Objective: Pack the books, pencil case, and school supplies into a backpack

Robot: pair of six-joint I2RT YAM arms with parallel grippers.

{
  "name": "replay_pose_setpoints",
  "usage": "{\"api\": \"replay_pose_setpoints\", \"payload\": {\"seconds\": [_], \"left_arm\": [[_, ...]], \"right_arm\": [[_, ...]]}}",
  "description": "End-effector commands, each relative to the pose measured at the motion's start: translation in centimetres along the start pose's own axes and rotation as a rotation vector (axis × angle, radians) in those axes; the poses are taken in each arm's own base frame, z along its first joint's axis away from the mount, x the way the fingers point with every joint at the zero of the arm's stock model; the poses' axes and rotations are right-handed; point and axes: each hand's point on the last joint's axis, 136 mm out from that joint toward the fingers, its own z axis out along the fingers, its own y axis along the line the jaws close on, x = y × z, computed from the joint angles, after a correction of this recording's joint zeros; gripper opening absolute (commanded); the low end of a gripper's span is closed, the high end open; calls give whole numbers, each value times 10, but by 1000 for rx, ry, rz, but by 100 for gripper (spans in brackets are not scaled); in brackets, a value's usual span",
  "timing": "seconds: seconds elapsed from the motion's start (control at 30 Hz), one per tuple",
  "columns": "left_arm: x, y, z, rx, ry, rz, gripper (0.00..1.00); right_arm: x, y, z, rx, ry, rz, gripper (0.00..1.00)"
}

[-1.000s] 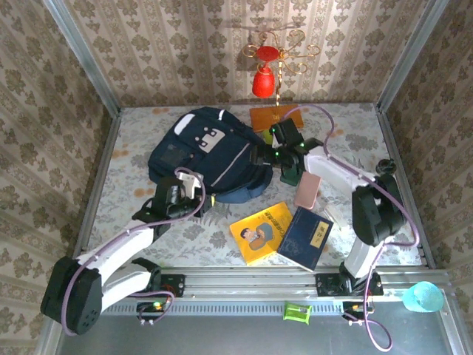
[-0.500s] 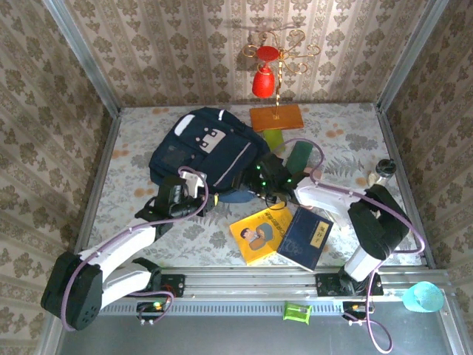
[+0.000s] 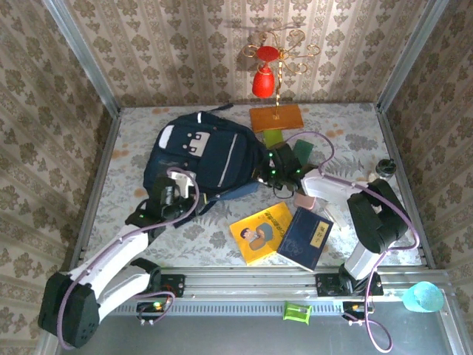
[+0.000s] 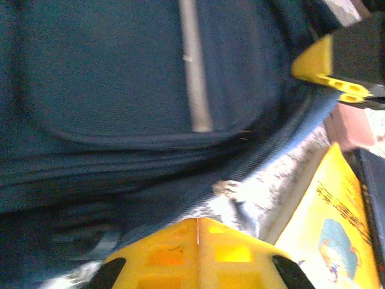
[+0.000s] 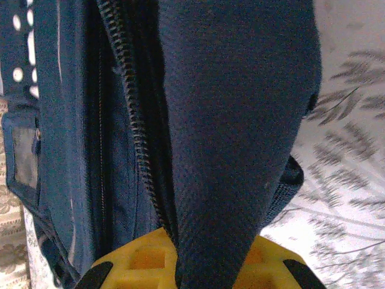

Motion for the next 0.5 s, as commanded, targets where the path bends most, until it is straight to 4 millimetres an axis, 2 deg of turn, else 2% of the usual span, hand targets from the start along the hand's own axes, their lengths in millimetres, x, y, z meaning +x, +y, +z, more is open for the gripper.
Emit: {"api": "replay_pose_setpoints", "payload": {"seconds": [0.0, 0.1, 0.17, 0.3, 0.37, 0.4, 0.47], "left_arm": [[1, 27, -10, -100, -6, -53, 0], [3, 39, -14, -138, -10, -81, 0], [1, 34, -13, -98, -22, -88, 0], [-7, -21, -8, 135, -41, -6, 0], [-1, -45, -2, 196, -32, 41, 24], [2, -51, 2, 213, -31, 51, 31], [7, -53, 10, 203, -16, 48, 40]], "right_arm": [[-29, 23, -32, -66, -67, -76, 0], [-37, 28, -40, -101, -116, -51, 0], [-38, 35, -41, -143, -140, -21, 0], [-37, 48, -37, -185, -166, -5, 0], [-39, 54, -37, -203, -181, 0, 0], [-40, 56, -38, -208, -188, 1, 0], [-41, 59, -39, -209, -200, 2, 0]]}}
